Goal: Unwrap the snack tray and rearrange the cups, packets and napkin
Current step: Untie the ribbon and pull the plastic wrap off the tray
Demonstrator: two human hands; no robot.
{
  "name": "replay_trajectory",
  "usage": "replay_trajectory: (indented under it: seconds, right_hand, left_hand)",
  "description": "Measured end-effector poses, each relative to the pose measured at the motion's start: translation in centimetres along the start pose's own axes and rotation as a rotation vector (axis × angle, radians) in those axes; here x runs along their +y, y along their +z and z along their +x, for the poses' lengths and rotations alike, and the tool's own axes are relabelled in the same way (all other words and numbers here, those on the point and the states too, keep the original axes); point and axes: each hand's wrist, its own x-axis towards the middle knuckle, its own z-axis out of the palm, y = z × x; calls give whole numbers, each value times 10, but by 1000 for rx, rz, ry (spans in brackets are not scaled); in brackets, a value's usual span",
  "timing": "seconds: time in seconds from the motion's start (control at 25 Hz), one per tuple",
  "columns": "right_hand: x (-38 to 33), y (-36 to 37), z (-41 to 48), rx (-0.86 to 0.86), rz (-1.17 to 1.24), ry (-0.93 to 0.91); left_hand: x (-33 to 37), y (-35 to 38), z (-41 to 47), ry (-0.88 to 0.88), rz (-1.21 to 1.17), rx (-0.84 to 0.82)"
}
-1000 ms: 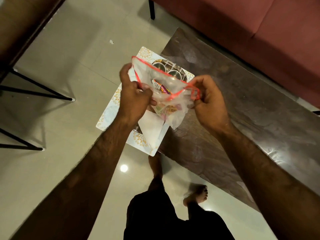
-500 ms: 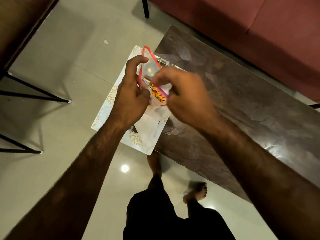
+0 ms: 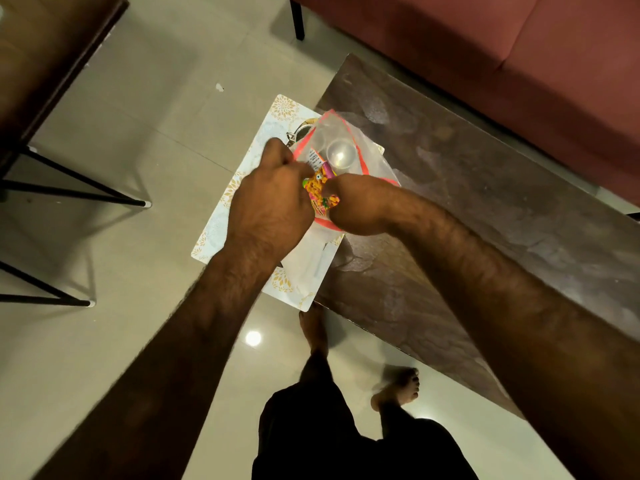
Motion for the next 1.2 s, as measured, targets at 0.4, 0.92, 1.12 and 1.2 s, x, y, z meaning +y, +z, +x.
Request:
replay_trajectory:
  seconds: [0.4,0.92,1.12,1.2]
  right_hand:
    - [-8,12,32,131,52,136]
    - [-18,42,100,306,-372,97]
    - [-19,43,92,292,-371,31]
    - [-25,34,79,304,-352,11]
  left_hand:
    - [-5,-1,1,-47,-39,-21]
    - [-18,4,17,-45,-109,-75]
    - [-15,7,21,-43,-134,-112]
    - [-11,6,22,-54,-135,-128]
